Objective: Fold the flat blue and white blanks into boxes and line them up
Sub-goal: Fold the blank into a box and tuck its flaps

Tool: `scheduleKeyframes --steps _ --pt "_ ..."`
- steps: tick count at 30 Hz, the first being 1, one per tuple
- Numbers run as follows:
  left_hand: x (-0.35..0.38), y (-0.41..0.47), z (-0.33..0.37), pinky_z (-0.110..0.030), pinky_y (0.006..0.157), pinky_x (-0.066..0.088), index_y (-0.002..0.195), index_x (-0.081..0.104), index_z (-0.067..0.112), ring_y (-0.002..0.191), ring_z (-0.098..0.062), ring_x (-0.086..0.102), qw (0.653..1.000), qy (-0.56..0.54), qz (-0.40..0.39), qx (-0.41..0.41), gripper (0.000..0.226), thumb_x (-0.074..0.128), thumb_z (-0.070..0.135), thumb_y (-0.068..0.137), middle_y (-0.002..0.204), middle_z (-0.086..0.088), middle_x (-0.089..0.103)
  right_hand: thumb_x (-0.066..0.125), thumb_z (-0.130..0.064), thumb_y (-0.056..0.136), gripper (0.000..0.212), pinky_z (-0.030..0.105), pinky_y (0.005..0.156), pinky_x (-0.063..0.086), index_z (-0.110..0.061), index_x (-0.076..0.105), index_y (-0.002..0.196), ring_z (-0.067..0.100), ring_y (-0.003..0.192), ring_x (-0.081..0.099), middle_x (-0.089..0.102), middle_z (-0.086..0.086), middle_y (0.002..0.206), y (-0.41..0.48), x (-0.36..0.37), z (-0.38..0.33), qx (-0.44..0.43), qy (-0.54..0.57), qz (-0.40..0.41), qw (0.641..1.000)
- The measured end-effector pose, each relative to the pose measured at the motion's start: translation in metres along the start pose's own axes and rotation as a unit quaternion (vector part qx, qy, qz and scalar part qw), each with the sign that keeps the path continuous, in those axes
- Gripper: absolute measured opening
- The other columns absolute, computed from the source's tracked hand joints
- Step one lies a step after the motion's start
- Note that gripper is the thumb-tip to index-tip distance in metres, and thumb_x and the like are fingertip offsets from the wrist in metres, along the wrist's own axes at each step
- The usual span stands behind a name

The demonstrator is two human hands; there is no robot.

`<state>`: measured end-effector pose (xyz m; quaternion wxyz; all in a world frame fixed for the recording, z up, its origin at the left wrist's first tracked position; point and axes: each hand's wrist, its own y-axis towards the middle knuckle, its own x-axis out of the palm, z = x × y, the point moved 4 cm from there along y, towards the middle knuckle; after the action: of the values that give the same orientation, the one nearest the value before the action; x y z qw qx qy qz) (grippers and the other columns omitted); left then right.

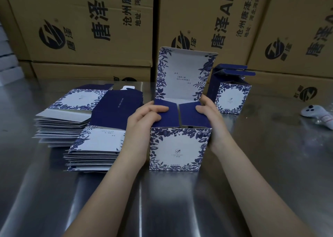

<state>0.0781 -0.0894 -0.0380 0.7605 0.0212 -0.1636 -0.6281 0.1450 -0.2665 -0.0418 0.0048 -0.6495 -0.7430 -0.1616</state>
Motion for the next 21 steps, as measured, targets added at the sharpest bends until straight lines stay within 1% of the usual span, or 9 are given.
scheduleKeyframes --steps 2,5,7,10,11,14,17,19,21 --pt "-0.0004 -0.0017 0.0014 -0.041 0.102 0.047 0.080 0.080 0.027 0.121 -0.008 0.058 1.000 0.009 0.014 -0.004 0.030 0.054 0.020 0.066 0.128 0.014 0.059 0.044 -0.006 0.096 0.033 0.017 0.054 0.052 -0.036 0.054 0.103 0.000 0.070 0.069 0.070 -0.027 0.076 0.0006 0.0005 0.0006 0.007 0.006 -0.008 1.000" --pt "0.0016 -0.0040 0.0031 -0.029 0.087 0.048 0.081 0.079 0.028 0.109 0.000 0.061 1.000 0.005 0.015 -0.001 0.031 0.053 0.017 0.069 0.124 0.016 0.061 0.043 -0.002 0.095 0.036 0.016 0.053 0.051 -0.036 0.054 0.101 -0.002 0.067 0.068 0.069 -0.028 0.071 0.0028 0.0007 0.0000 0.010 0.010 -0.007 1.000" --pt "0.0017 -0.0036 0.0017 -0.031 0.083 0.049 0.084 0.078 0.027 0.098 -0.008 0.066 1.000 0.001 0.018 -0.007 0.032 0.052 0.015 0.069 0.121 0.007 0.066 0.042 0.000 0.094 0.038 0.015 0.054 0.052 -0.036 0.054 0.099 -0.002 0.066 0.068 0.069 -0.028 0.070 0.0031 0.0010 -0.0005 0.009 0.013 -0.012 1.000" --pt "0.0018 -0.0032 0.0012 -0.042 0.080 0.045 0.091 0.076 0.028 0.087 -0.026 0.056 1.000 -0.008 0.022 -0.010 0.038 0.052 0.017 0.064 0.098 -0.010 0.064 0.042 0.000 0.094 0.038 0.017 0.055 0.053 -0.035 0.056 0.099 0.001 0.066 0.069 0.070 -0.025 0.072 0.0019 0.0016 -0.0005 0.013 0.024 -0.021 0.999" --pt "0.0014 -0.0027 0.0007 -0.043 0.080 0.046 0.093 0.075 0.030 0.088 -0.025 0.056 1.000 -0.008 0.025 -0.007 0.039 0.052 0.017 0.064 0.096 -0.009 0.063 0.042 -0.001 0.093 0.038 0.017 0.055 0.054 -0.035 0.057 0.099 0.002 0.066 0.069 0.071 -0.023 0.074 0.0014 0.0021 -0.0009 0.014 0.029 -0.024 0.999" --pt "-0.0001 -0.0010 -0.0025 -0.038 0.086 0.053 0.104 0.070 0.035 0.104 -0.015 0.066 0.999 -0.021 0.028 -0.002 0.047 0.054 0.016 0.065 0.100 0.014 0.072 0.042 -0.001 0.094 0.037 0.016 0.053 0.053 -0.034 0.058 0.099 0.002 0.065 0.069 0.071 -0.022 0.073 0.0007 0.0040 -0.0024 0.013 0.032 -0.029 0.999" --pt "0.0004 0.0008 -0.0044 -0.024 0.077 0.056 0.118 0.061 0.040 0.109 -0.002 0.065 0.999 -0.036 0.013 0.004 0.056 0.054 0.017 0.067 0.102 0.029 0.068 0.041 -0.002 0.095 0.038 0.016 0.052 0.052 -0.036 0.056 0.101 0.002 0.066 0.069 0.071 -0.025 0.073 -0.0010 0.0062 -0.0041 0.007 0.036 -0.039 0.999" --pt "0.0005 0.0016 -0.0060 -0.022 0.076 0.055 0.129 0.055 0.043 0.109 0.006 0.063 0.999 -0.047 0.003 0.001 0.066 0.053 0.018 0.068 0.111 0.033 0.064 0.042 -0.004 0.095 0.040 0.018 0.054 0.052 -0.039 0.056 0.104 0.005 0.071 0.070 0.071 -0.025 0.079 -0.0021 0.0075 -0.0045 0.002 0.040 -0.052 0.998" --pt "0.0005 0.0019 -0.0065 -0.023 0.082 0.054 0.140 0.048 0.043 0.111 0.011 0.059 0.998 -0.055 -0.002 0.003 0.075 0.053 0.019 0.069 0.129 0.029 0.055 0.043 -0.005 0.095 0.039 0.019 0.056 0.053 -0.040 0.056 0.106 0.007 0.074 0.071 0.071 -0.027 0.083 -0.0031 0.0085 -0.0051 -0.001 0.041 -0.054 0.998"
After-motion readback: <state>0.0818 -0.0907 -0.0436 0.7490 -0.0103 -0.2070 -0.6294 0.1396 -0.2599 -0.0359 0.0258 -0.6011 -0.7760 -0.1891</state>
